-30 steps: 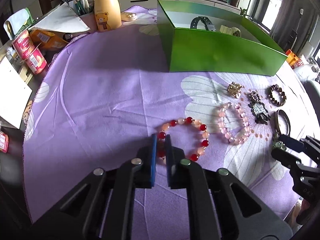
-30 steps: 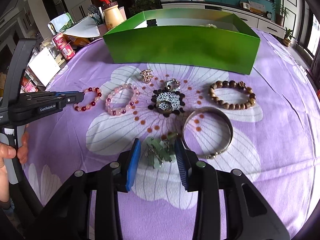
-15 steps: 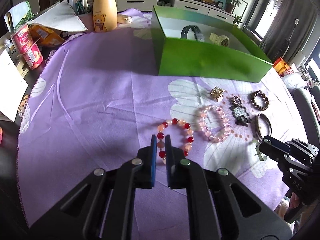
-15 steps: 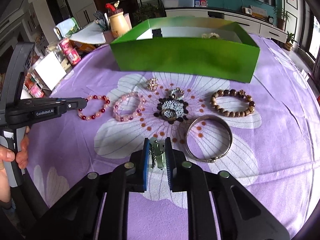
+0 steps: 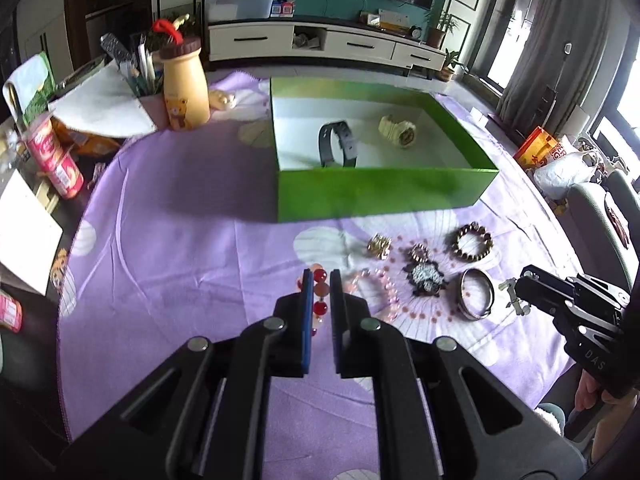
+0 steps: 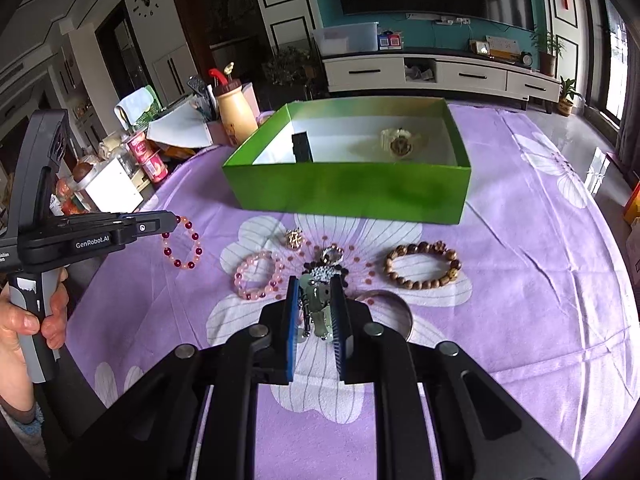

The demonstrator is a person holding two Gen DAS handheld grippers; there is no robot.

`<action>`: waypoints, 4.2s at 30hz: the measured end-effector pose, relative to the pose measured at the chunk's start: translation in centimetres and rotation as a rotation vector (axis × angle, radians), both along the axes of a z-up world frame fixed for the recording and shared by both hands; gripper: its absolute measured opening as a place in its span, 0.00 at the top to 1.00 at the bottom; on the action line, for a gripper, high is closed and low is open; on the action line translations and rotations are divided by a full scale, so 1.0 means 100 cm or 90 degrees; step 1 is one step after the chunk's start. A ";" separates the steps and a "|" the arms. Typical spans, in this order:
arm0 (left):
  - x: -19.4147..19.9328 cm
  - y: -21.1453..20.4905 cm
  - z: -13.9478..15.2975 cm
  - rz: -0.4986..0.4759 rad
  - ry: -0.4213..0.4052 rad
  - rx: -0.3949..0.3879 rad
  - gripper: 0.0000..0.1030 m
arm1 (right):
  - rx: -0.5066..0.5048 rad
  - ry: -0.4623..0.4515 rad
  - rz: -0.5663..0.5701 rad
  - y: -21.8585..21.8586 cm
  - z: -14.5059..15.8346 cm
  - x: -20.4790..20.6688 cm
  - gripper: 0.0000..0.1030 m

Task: Organize jewelry
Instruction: 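Carry the red bracelet and green pendant into the green box and release both, then grasp the pink bead bracelet with the left tool while the right tool grasps the silver bangle, then carry the pink bracelet and silver bangle into the green box and release both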

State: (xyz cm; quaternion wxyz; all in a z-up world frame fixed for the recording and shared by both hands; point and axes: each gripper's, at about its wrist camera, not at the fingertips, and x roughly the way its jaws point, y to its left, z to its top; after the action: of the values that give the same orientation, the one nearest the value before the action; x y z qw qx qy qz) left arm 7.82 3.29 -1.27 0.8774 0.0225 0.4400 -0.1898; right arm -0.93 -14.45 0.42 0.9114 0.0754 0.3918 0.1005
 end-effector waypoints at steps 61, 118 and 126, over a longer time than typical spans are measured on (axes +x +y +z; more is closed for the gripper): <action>0.121 -0.128 0.028 -0.032 0.004 0.048 0.38 | 0.047 0.019 -0.088 -0.086 -0.001 0.107 0.65; 0.023 -0.050 -0.042 -0.010 0.098 0.044 0.93 | -0.099 0.061 -0.084 -0.037 -0.043 0.013 0.97; 0.022 -0.051 -0.011 -0.019 0.069 0.025 0.93 | -0.107 0.020 -0.088 -0.041 -0.016 0.008 0.97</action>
State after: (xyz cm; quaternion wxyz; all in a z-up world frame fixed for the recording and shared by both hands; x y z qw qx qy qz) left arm 10.07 -1.82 -2.41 0.8487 0.0358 0.4904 -0.1950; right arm -0.10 -18.51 -1.17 0.9129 0.0273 0.4072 0.0031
